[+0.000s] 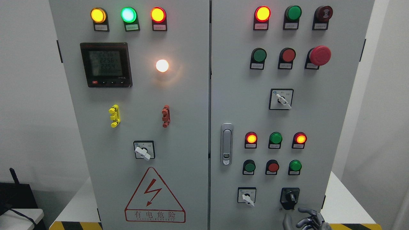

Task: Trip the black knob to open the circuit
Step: 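Raise the right hand up toward the black rotary knob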

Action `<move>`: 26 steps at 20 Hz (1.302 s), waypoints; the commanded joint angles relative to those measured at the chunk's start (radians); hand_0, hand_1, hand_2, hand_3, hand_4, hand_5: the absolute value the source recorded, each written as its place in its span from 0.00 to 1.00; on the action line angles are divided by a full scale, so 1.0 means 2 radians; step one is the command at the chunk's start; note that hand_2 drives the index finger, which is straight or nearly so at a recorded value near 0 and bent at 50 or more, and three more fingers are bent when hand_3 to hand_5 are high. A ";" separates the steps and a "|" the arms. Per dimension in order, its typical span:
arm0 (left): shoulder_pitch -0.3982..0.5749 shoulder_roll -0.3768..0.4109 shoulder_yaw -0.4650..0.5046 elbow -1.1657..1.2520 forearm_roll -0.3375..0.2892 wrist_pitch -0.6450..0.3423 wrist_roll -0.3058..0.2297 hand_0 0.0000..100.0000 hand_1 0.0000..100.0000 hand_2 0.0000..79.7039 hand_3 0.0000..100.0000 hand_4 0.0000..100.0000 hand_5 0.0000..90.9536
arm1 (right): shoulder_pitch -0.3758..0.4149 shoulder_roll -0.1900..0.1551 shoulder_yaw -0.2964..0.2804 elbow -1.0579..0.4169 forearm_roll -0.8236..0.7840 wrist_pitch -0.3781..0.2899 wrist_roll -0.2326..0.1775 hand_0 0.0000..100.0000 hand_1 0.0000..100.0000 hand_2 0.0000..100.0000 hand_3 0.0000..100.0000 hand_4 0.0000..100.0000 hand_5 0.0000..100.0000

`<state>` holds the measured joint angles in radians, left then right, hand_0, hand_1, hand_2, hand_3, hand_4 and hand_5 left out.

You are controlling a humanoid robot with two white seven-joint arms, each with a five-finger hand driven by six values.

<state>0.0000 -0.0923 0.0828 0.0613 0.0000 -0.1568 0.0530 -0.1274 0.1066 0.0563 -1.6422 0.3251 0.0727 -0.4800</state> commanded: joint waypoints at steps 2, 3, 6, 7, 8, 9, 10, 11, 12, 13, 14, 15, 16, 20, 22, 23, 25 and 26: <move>-0.004 -0.001 0.000 0.000 -0.017 0.000 0.000 0.12 0.39 0.00 0.00 0.00 0.00 | -0.008 0.003 -0.002 0.017 0.001 0.001 -0.004 0.29 0.77 0.43 0.78 0.89 0.97; -0.004 0.000 0.000 0.000 -0.017 0.000 0.000 0.12 0.39 0.00 0.00 0.00 0.00 | -0.008 0.003 -0.002 0.017 0.001 0.001 -0.004 0.29 0.77 0.43 0.78 0.88 0.97; -0.004 0.000 0.000 0.000 -0.016 0.000 0.000 0.12 0.39 0.00 0.00 0.00 0.00 | -0.014 0.003 -0.002 0.021 0.001 0.002 -0.005 0.29 0.77 0.43 0.78 0.89 0.97; -0.004 0.000 0.000 0.000 -0.017 0.000 0.000 0.12 0.39 0.00 0.00 0.00 0.00 | -0.018 0.005 -0.003 0.025 0.001 0.001 -0.005 0.29 0.77 0.43 0.78 0.89 0.97; -0.004 0.000 0.000 0.000 -0.017 0.000 0.000 0.12 0.39 0.00 0.00 0.00 0.00 | -0.018 0.005 -0.007 0.025 0.001 0.002 -0.008 0.29 0.77 0.43 0.78 0.89 0.97; -0.004 0.000 0.000 0.000 -0.016 0.000 0.000 0.12 0.39 0.00 0.00 0.00 0.00 | -0.018 0.005 -0.010 0.026 0.001 0.002 -0.008 0.29 0.77 0.43 0.78 0.89 0.97; -0.004 0.000 0.000 0.000 -0.017 0.000 0.000 0.12 0.39 0.00 0.00 0.00 0.00 | -0.018 0.005 -0.012 0.027 0.001 0.002 -0.008 0.29 0.77 0.43 0.78 0.88 0.97; -0.004 0.000 0.000 0.000 -0.016 0.000 0.000 0.12 0.39 0.00 0.00 0.00 0.00 | -0.018 0.005 -0.012 0.027 0.001 0.002 -0.008 0.29 0.77 0.43 0.78 0.88 0.97; -0.004 0.000 0.000 0.000 -0.017 0.000 0.000 0.12 0.39 0.00 0.00 0.00 0.00 | -0.018 0.005 -0.012 0.027 0.001 0.002 -0.008 0.29 0.77 0.43 0.78 0.89 0.97; -0.004 0.000 0.000 0.000 -0.016 0.000 0.000 0.12 0.39 0.00 0.00 0.00 0.00 | -0.018 0.005 -0.012 0.027 0.001 0.002 -0.008 0.29 0.77 0.43 0.79 0.89 0.97; -0.004 0.000 0.000 0.000 -0.016 0.000 0.000 0.12 0.39 0.00 0.00 0.00 0.00 | -0.018 0.005 -0.012 0.028 0.001 0.003 -0.008 0.29 0.77 0.43 0.79 0.89 0.97; -0.004 0.000 0.000 0.000 -0.016 0.000 0.000 0.12 0.39 0.00 0.00 0.00 0.00 | -0.018 0.005 -0.012 0.029 0.001 0.003 -0.008 0.29 0.77 0.43 0.79 0.89 0.97; -0.004 0.000 0.000 0.000 -0.017 0.000 0.000 0.12 0.39 0.00 0.00 0.00 0.00 | -0.018 0.005 -0.011 0.029 0.000 0.003 -0.008 0.29 0.77 0.44 0.79 0.89 0.97; -0.004 0.000 0.000 0.000 -0.017 0.000 0.000 0.12 0.39 0.00 0.00 0.00 0.00 | -0.018 0.006 -0.011 0.027 -0.001 0.002 -0.007 0.29 0.77 0.44 0.79 0.89 0.97; -0.004 -0.001 0.000 0.000 -0.017 0.000 0.000 0.12 0.39 0.00 0.00 0.00 0.00 | -0.018 0.007 -0.010 0.027 -0.001 0.001 -0.006 0.30 0.77 0.44 0.79 0.89 0.97; -0.004 0.000 0.000 0.000 -0.017 0.000 0.000 0.12 0.39 0.00 0.00 0.00 0.00 | -0.018 0.007 -0.009 0.026 -0.001 0.000 -0.005 0.30 0.77 0.44 0.79 0.89 0.97; -0.004 0.000 0.000 0.000 -0.016 0.000 0.000 0.12 0.39 0.00 0.00 0.00 0.00 | -0.018 0.007 -0.007 0.026 -0.002 0.000 -0.004 0.31 0.76 0.44 0.79 0.89 0.97; -0.004 0.000 0.000 0.000 -0.016 0.000 0.000 0.12 0.39 0.00 0.00 0.00 0.00 | -0.018 0.007 -0.007 0.025 -0.001 0.000 -0.004 0.32 0.76 0.44 0.79 0.89 0.97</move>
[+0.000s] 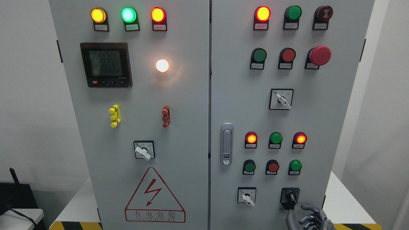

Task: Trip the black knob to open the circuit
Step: 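Raise the right hand up toward the black rotary knob, then close the right hand fingers around the black rotary knob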

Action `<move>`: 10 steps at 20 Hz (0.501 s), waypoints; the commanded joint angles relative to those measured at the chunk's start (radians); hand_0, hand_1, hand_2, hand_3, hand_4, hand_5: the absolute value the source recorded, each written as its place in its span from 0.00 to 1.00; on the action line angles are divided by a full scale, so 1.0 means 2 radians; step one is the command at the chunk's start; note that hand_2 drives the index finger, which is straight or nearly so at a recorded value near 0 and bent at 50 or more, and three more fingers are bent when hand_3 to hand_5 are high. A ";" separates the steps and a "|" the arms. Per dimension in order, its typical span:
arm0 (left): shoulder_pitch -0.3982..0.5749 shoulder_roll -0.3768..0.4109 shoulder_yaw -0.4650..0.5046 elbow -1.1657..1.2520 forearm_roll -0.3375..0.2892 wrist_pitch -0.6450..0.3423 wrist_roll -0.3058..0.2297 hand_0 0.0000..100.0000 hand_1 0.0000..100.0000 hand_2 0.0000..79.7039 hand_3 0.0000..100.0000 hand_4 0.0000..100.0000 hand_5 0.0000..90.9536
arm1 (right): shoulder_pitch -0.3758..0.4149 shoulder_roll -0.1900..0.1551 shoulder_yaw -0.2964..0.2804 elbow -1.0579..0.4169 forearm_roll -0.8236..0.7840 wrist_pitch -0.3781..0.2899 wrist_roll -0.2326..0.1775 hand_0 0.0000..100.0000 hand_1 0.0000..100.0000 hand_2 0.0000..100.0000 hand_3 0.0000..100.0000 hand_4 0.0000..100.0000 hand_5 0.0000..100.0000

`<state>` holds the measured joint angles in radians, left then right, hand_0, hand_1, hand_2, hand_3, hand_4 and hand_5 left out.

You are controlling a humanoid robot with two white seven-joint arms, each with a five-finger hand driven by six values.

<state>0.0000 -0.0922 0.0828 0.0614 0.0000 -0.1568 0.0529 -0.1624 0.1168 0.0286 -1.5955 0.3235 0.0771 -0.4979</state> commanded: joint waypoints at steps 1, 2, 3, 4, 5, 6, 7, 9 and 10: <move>-0.004 0.000 0.000 0.000 -0.016 0.000 0.000 0.12 0.39 0.00 0.00 0.00 0.00 | -0.001 0.001 0.007 0.002 -0.001 -0.002 0.006 0.32 0.76 0.44 0.80 0.89 0.97; -0.004 0.000 0.000 0.000 -0.017 0.000 0.000 0.12 0.39 0.00 0.00 0.00 0.00 | -0.001 0.001 0.007 0.002 -0.001 -0.002 0.006 0.32 0.76 0.44 0.80 0.89 0.97; -0.004 0.000 0.000 0.000 -0.016 0.000 0.000 0.12 0.39 0.00 0.00 0.00 0.00 | -0.002 0.001 0.008 0.002 -0.001 -0.002 0.006 0.33 0.76 0.44 0.80 0.89 0.97; -0.004 0.000 0.000 0.000 -0.016 0.000 0.000 0.12 0.39 0.00 0.00 0.00 0.00 | -0.005 0.001 0.008 0.002 -0.001 -0.002 0.006 0.33 0.76 0.44 0.80 0.89 0.97; -0.004 0.000 0.000 0.000 -0.017 0.000 0.000 0.12 0.39 0.00 0.00 0.00 0.00 | -0.006 0.001 0.008 0.002 -0.001 -0.002 0.006 0.33 0.76 0.44 0.80 0.89 0.97; -0.004 0.000 0.000 0.000 -0.017 0.000 0.000 0.12 0.39 0.00 0.00 0.00 0.00 | -0.007 0.001 0.008 0.002 -0.001 -0.002 0.007 0.33 0.76 0.44 0.80 0.89 0.97; -0.004 0.000 0.000 0.000 -0.016 0.000 0.000 0.12 0.39 0.00 0.00 0.00 0.00 | -0.008 0.001 0.009 0.002 -0.001 -0.002 0.007 0.33 0.76 0.44 0.80 0.89 0.97; -0.004 0.000 0.000 0.000 -0.016 0.000 0.000 0.12 0.39 0.00 0.00 0.00 0.00 | -0.012 0.001 0.009 0.004 0.000 -0.002 0.007 0.33 0.76 0.44 0.80 0.89 0.97; -0.004 0.000 0.000 0.000 -0.016 0.000 0.000 0.12 0.39 0.00 0.00 0.00 0.00 | -0.012 0.001 0.009 0.005 0.000 -0.002 0.007 0.33 0.76 0.44 0.80 0.89 0.97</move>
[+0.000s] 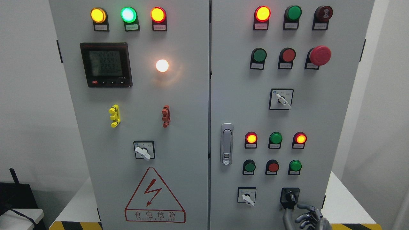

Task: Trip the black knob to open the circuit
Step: 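Close the right hand fingers around the black rotary knob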

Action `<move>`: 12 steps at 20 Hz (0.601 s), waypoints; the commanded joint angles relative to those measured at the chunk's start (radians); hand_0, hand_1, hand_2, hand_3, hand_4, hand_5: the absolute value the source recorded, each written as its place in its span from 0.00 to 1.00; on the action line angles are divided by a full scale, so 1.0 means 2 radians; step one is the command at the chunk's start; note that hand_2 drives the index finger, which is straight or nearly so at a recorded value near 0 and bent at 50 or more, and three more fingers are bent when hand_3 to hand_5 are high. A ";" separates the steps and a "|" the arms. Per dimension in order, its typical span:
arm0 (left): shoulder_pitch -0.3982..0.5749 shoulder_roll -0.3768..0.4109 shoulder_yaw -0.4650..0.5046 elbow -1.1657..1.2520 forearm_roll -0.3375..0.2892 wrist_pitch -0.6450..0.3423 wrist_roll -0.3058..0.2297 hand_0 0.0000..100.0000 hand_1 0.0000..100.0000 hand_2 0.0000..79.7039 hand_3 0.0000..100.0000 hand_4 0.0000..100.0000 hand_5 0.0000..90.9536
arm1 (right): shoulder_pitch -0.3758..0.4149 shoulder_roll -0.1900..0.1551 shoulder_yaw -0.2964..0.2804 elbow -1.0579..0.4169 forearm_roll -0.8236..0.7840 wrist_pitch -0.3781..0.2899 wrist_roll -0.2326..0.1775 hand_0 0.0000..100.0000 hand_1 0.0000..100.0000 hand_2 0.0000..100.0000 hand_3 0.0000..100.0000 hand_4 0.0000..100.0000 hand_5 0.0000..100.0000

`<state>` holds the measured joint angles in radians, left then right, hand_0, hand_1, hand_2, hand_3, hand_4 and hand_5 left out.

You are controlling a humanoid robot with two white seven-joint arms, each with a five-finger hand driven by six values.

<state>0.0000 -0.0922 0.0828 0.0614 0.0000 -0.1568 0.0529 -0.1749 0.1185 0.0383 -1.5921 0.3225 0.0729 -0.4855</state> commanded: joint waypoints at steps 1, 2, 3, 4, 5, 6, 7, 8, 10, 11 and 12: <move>-0.004 0.000 0.000 0.000 -0.016 0.000 0.000 0.12 0.39 0.00 0.00 0.00 0.00 | -0.005 0.001 0.004 0.003 0.001 0.000 0.000 0.33 0.76 0.44 0.80 0.89 0.97; -0.004 0.000 0.000 0.000 -0.017 0.000 0.000 0.12 0.39 0.00 0.00 0.00 0.00 | -0.005 0.001 0.003 0.004 0.001 0.001 0.000 0.33 0.76 0.45 0.80 0.89 0.97; -0.004 0.000 0.000 0.000 -0.017 0.000 0.000 0.12 0.39 0.00 0.00 0.00 0.00 | -0.005 0.001 0.003 0.004 0.001 0.001 0.000 0.33 0.76 0.45 0.80 0.89 0.97; -0.004 0.000 0.000 0.000 -0.016 0.000 0.000 0.12 0.39 0.00 0.00 0.00 0.00 | -0.005 0.001 0.003 0.005 0.001 0.002 0.000 0.33 0.77 0.45 0.80 0.89 0.97; -0.004 0.000 0.000 0.000 -0.016 0.000 0.000 0.12 0.39 0.00 0.00 0.00 0.00 | -0.005 0.001 0.003 0.005 0.001 0.002 0.000 0.32 0.77 0.46 0.80 0.89 0.97; -0.004 -0.001 0.000 0.000 -0.017 0.000 0.000 0.12 0.39 0.00 0.00 0.00 0.00 | -0.006 0.001 0.003 0.005 0.001 0.003 0.000 0.32 0.77 0.46 0.80 0.89 0.97; -0.004 0.000 0.000 0.000 -0.017 0.000 0.000 0.12 0.39 0.00 0.00 0.00 0.00 | -0.006 0.001 0.003 0.005 0.001 0.003 0.000 0.31 0.78 0.46 0.80 0.89 0.97; -0.004 0.000 0.000 0.000 -0.016 0.000 0.000 0.12 0.39 0.00 0.00 0.00 0.00 | -0.007 0.001 0.003 0.006 0.001 0.003 0.000 0.30 0.79 0.46 0.81 0.89 0.97; -0.004 0.000 0.000 0.000 -0.017 0.000 0.000 0.12 0.39 0.00 0.00 0.00 0.00 | -0.008 0.001 0.003 0.007 0.001 0.003 0.000 0.30 0.79 0.47 0.81 0.89 0.97; -0.004 0.000 0.000 0.000 -0.017 0.000 0.000 0.12 0.39 0.00 0.00 0.00 0.00 | -0.008 0.001 0.003 0.007 0.002 0.003 0.000 0.29 0.80 0.47 0.81 0.90 0.97; -0.004 0.000 0.000 0.000 -0.017 0.000 0.000 0.12 0.39 0.00 0.00 0.00 0.00 | -0.008 0.001 0.002 0.008 0.002 0.003 0.000 0.29 0.80 0.47 0.81 0.90 0.97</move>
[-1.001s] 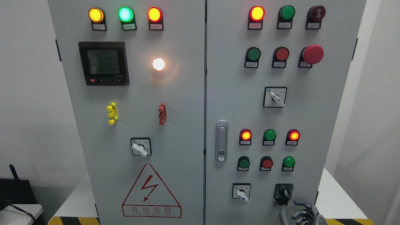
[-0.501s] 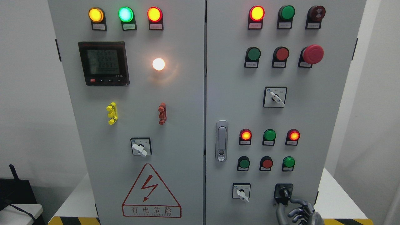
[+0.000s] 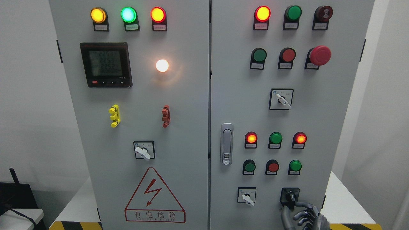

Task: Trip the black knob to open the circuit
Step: 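Close the right hand fingers around the black rotary knob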

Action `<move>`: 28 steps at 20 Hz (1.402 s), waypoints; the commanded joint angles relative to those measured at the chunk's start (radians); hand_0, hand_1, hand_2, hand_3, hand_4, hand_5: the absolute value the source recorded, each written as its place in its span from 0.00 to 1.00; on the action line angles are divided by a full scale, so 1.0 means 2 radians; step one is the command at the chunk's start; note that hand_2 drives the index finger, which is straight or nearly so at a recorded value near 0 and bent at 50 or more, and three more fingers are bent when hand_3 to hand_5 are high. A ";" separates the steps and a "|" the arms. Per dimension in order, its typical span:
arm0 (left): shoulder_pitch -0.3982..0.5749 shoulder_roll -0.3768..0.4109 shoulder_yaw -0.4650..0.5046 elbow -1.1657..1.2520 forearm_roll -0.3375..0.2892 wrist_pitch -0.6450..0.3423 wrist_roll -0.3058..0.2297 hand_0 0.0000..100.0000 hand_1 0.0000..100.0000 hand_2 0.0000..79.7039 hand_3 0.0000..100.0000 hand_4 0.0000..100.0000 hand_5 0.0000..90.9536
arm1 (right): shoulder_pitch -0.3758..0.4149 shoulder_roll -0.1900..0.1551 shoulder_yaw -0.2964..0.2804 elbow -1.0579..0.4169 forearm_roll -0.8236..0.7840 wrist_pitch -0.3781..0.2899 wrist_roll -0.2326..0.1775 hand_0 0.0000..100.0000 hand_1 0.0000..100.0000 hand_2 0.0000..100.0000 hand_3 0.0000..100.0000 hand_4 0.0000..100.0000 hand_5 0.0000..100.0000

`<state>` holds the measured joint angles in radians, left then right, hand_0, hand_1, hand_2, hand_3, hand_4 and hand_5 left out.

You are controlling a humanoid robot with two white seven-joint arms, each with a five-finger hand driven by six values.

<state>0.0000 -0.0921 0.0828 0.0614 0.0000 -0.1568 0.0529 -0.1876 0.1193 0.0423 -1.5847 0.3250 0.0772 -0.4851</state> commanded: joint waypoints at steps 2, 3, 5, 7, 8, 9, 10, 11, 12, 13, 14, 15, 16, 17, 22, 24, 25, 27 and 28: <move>-0.004 0.000 0.000 0.000 -0.017 0.000 0.000 0.12 0.39 0.00 0.00 0.00 0.00 | -0.002 0.000 0.000 0.005 0.001 0.001 0.000 0.28 0.81 0.47 0.81 0.90 0.97; -0.004 0.000 0.000 0.000 -0.016 0.000 0.000 0.12 0.39 0.00 0.00 0.00 0.00 | -0.002 0.000 0.000 0.005 0.001 0.001 0.000 0.28 0.81 0.47 0.81 0.90 0.97; -0.004 0.000 0.000 0.000 -0.017 0.000 0.000 0.12 0.39 0.00 0.00 0.00 0.00 | -0.002 0.000 0.000 0.005 0.001 0.001 0.000 0.28 0.82 0.47 0.81 0.90 0.97; -0.004 0.000 0.000 0.000 -0.017 0.000 0.000 0.12 0.39 0.00 0.00 0.00 0.00 | -0.002 0.000 0.000 0.005 0.001 0.001 0.000 0.28 0.82 0.47 0.81 0.90 0.97; -0.004 0.000 0.000 0.000 -0.017 0.000 0.000 0.12 0.39 0.00 0.00 0.00 0.00 | -0.002 0.000 0.000 0.005 0.001 0.001 0.000 0.28 0.82 0.47 0.81 0.90 0.97; -0.004 -0.001 0.000 0.000 -0.017 0.000 0.000 0.12 0.39 0.00 0.00 0.00 0.00 | -0.003 0.000 0.000 0.005 0.001 0.001 0.000 0.28 0.82 0.47 0.81 0.90 0.97; -0.004 0.000 0.000 0.000 -0.016 0.000 0.000 0.12 0.39 0.00 0.00 0.00 0.00 | -0.002 0.000 0.000 0.005 0.001 0.001 0.000 0.28 0.82 0.47 0.81 0.90 0.97; -0.004 0.000 0.000 0.000 -0.017 0.000 0.000 0.12 0.39 0.00 0.00 0.00 0.00 | -0.003 -0.001 0.000 0.005 0.001 0.001 0.000 0.28 0.81 0.47 0.81 0.90 0.97; -0.004 0.000 0.000 0.000 -0.016 0.000 0.000 0.12 0.39 0.00 0.00 0.00 0.00 | -0.004 -0.001 0.000 0.005 0.001 0.001 0.000 0.29 0.81 0.48 0.81 0.90 0.97; -0.004 0.000 0.000 0.000 -0.017 0.000 0.000 0.12 0.39 0.00 0.00 0.00 0.00 | -0.006 0.000 -0.001 0.006 0.001 0.001 -0.001 0.30 0.81 0.48 0.81 0.90 0.97; -0.004 0.000 0.000 0.000 -0.016 0.000 0.000 0.12 0.39 0.00 0.00 0.00 0.00 | -0.006 0.000 -0.001 0.008 0.001 0.001 0.000 0.34 0.81 0.48 0.81 0.90 0.97; -0.004 -0.001 0.000 0.000 -0.017 0.000 0.000 0.12 0.39 0.00 0.00 0.00 0.00 | -0.007 0.000 -0.002 0.008 0.001 0.001 -0.001 0.36 0.81 0.48 0.81 0.90 0.97; -0.004 0.000 0.000 0.000 -0.016 0.000 0.000 0.12 0.39 0.00 0.00 0.00 0.00 | -0.007 0.000 -0.002 0.008 0.001 0.001 0.000 0.38 0.81 0.48 0.81 0.89 0.97; -0.004 0.000 0.000 0.000 -0.016 0.000 0.000 0.12 0.39 0.00 0.00 0.00 0.00 | -0.008 0.000 -0.002 0.008 0.001 0.001 -0.001 0.39 0.81 0.48 0.81 0.89 0.97; -0.004 0.000 0.000 0.000 -0.016 0.000 0.000 0.12 0.39 0.00 0.00 0.00 0.00 | -0.009 0.000 -0.002 0.009 0.001 0.001 -0.001 0.44 0.80 0.48 0.81 0.89 0.97; -0.004 0.000 0.000 0.000 -0.017 0.000 0.000 0.12 0.39 0.00 0.00 0.00 0.00 | -0.009 0.000 -0.002 0.009 0.001 0.001 -0.001 0.44 0.80 0.48 0.81 0.89 0.97; -0.004 0.000 0.000 0.000 -0.016 0.000 0.000 0.12 0.39 0.00 0.00 0.00 0.00 | -0.009 0.000 -0.002 0.009 0.000 0.004 -0.001 0.45 0.80 0.48 0.81 0.89 0.97; -0.004 0.000 0.000 0.000 -0.016 0.000 0.000 0.12 0.39 0.00 0.00 0.00 0.00 | -0.009 0.000 -0.001 0.009 0.000 0.008 -0.001 0.45 0.80 0.48 0.81 0.89 0.97; -0.004 0.000 0.000 0.000 -0.016 0.000 0.000 0.12 0.39 0.00 0.00 0.00 0.00 | -0.009 0.000 -0.001 0.009 0.000 0.008 -0.001 0.46 0.80 0.48 0.81 0.89 0.97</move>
<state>0.0000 -0.0921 0.0828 0.0614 0.0000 -0.1568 0.0529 -0.2043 0.1195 0.0397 -1.5696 0.3261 0.0878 -0.4822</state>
